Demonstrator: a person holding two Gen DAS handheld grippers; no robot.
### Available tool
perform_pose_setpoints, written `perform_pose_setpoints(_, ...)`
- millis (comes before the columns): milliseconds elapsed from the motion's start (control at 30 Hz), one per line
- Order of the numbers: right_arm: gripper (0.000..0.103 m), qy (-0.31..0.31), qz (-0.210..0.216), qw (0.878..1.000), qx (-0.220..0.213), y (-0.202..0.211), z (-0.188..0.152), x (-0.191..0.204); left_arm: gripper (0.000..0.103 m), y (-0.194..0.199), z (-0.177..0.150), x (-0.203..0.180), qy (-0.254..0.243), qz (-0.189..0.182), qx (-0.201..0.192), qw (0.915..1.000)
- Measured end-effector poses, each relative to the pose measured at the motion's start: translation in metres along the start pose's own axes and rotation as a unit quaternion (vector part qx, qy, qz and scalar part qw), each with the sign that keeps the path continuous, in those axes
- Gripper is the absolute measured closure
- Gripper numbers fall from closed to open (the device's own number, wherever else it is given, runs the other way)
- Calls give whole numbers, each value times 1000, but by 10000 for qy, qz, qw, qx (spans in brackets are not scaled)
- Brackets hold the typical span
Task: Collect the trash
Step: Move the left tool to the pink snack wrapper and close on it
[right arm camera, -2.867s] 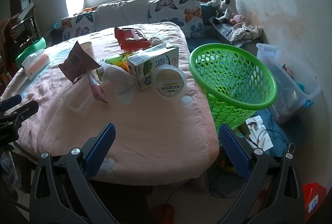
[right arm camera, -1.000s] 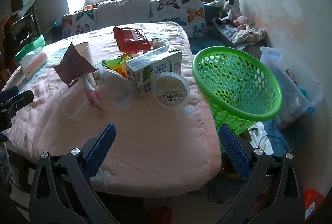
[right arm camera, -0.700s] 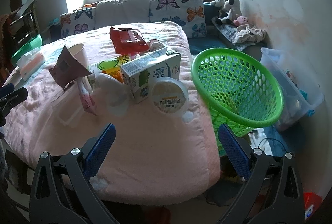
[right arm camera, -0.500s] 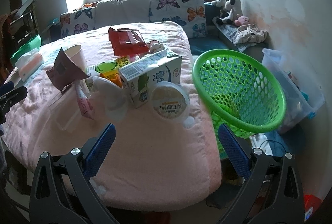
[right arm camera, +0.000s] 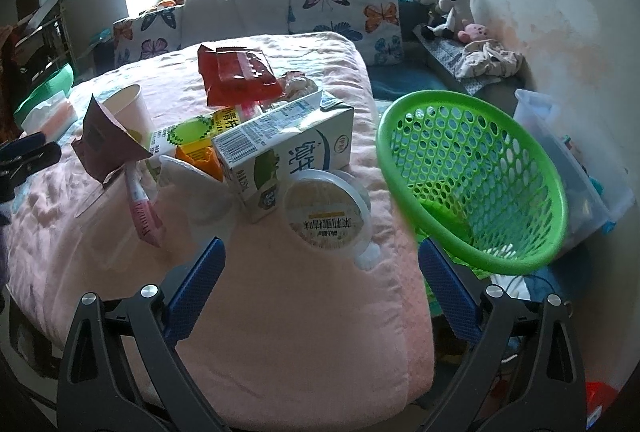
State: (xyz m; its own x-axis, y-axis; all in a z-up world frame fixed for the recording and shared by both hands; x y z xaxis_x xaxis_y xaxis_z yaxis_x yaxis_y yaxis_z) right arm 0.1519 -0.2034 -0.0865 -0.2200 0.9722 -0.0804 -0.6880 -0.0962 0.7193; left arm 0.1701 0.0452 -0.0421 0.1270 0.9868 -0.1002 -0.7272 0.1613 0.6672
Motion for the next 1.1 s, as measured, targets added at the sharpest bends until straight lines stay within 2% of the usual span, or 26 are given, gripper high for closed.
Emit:
perform_pose_setpoints(233,7,-24,35,9999,103,-10,1,-4,14,-23,5,-4,-420,-720,145,9964)
perform_pose_setpoints(300,7,-31,25,9999,121,-13,2,-5,14,-27,5,-6,-529,-756,135,9956)
perform_pose_setpoints(367,7,-48,24,9999,128,-15,3,-5,15,-29,5,-9,-631,-941,144,9935)
perform_pose_setpoints(567,8,-79,50,9998,161,-19,5,-4,25,-39,1,-15,-864,-1347,243,9868)
perform_pose_setpoints(700,8,-53,30,9998,177,-22,6,-3,29,-39,1,-14,-823,-1508,214,9849)
perform_pose_setpoints(800,8,-42,60,9998,187,-24,6,-1,29,-40,2,-8,-741,-1463,179,9863)
perform_pose_setpoints(967,8,-12,48,9998,177,-26,7,1,27,-43,2,-3,-682,-1589,235,9847)
perform_pose_setpoints(1033,8,-9,36,9998,182,-28,7,1,21,-45,2,-1,-691,-1585,260,9846)
perform_pose_setpoints(1100,8,-11,37,9998,188,-28,7,1,21,-47,2,0,-645,-1691,285,9831)
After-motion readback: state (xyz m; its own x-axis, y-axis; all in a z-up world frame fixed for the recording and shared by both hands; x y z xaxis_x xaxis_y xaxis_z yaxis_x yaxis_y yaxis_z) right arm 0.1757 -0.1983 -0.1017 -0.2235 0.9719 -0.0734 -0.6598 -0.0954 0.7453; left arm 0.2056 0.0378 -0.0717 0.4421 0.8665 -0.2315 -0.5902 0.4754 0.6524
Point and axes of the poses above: each gripper's, at about its wrist camera, not at the fingertips, and y roughly against the way its jaws point, x to its left, z to its top, the point moved 7 cm from there along -y, roughly the way its jaws point, and after that the axes turned 6 degrees about y, right-handed, at the moved point
